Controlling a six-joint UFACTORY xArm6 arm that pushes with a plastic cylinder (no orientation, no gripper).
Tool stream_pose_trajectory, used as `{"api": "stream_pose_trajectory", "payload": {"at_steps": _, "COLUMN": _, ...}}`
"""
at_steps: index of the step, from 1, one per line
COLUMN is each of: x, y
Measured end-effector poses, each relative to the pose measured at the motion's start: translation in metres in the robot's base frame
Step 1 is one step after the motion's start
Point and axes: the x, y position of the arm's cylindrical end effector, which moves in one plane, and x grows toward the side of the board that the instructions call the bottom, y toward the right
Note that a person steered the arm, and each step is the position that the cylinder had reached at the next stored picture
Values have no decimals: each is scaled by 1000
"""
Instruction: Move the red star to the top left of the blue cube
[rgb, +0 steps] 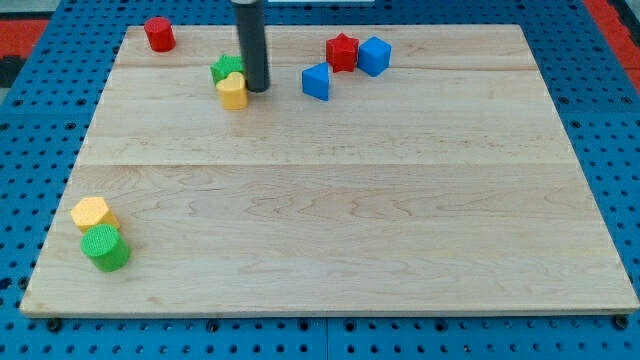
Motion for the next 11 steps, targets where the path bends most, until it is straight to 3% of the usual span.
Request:
{"api": "stream_pose_trajectory", "payload": {"at_steps": 1, "x": -21, "y": -2}}
{"api": "stream_pose_trajectory", "payload": {"at_steps": 2, "x": -12, "y": -42}}
{"api": "stream_pose_trajectory", "payload": {"at_steps": 3, "x": 9, "y": -15}}
{"api": "stream_pose_trajectory", "payload": {"at_steps": 5, "x": 20, "y": -54}}
{"api": "stream_pose_trajectory", "payload": {"at_steps": 7, "x": -8, "y": -67}}
{"api": "stream_pose_trajectory", "payload": {"at_steps": 9, "x": -21, "y": 105}}
{"api": "stream_pose_trajectory", "payload": {"at_steps": 11, "x": -35, "y": 114}}
